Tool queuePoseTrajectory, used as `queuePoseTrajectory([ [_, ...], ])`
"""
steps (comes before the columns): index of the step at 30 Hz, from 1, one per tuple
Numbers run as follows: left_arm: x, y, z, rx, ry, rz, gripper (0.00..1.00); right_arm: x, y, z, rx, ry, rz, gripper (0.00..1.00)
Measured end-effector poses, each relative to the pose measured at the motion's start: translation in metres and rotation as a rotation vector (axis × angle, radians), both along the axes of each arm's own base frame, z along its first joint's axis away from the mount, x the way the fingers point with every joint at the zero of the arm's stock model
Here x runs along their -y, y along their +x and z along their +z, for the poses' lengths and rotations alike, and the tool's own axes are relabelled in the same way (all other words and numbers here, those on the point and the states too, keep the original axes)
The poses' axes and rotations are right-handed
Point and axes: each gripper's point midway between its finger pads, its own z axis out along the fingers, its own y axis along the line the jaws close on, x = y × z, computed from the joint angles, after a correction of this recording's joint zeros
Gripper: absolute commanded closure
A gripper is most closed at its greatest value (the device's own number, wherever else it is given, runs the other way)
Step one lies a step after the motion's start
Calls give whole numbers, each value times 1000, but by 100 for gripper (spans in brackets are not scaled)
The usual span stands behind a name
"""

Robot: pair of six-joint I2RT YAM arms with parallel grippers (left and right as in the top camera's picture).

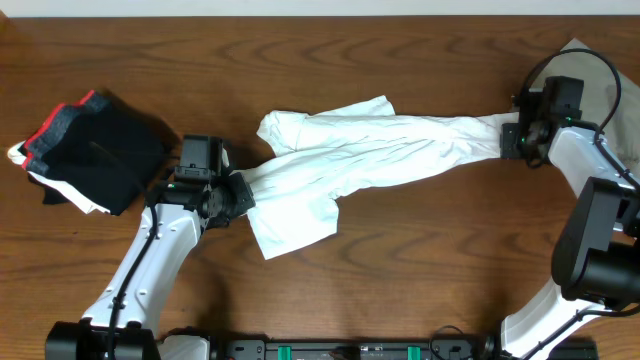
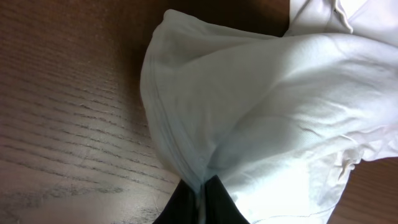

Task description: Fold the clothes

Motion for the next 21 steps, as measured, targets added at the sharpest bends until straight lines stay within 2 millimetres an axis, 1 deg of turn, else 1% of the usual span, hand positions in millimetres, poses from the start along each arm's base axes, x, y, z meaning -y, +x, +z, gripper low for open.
queuePoseTrajectory([
  [3,0,0,0,1,2,-3,94,1,-3,5,-4,-7,-17,99],
  [5,-1,0,0,3,7,-12,94,1,-6,17,7,-15,-31,99],
  [7,-1,0,0,2,11,-16,94,0,-11,40,33,-23,-45,99],
  [8,-2,0,0,3,16,-17,94,-1,-15,58,56,-27,-53,99],
  [9,-3,0,-1,2,21,-16,94,-1,-19,71,73,-32,-61,99],
  [12,-6,0,-1,4,40,-10,94,-5,-42,126,148,-41,-90,99],
  [13,-7,0,-1,5,45,-10,94,-6,-48,137,163,-44,-97,99],
  [14,-7,0,-1,5,49,-8,94,-7,-56,153,189,-48,-103,99],
  [16,-9,1,-1,6,57,-6,94,-10,-74,175,220,-49,-112,99],
  [19,-10,1,-1,6,61,-4,94,-14,-92,194,250,-49,-125,99],
  [21,-10,1,-1,7,62,-4,94,-15,-98,203,270,-48,-133,99],
])
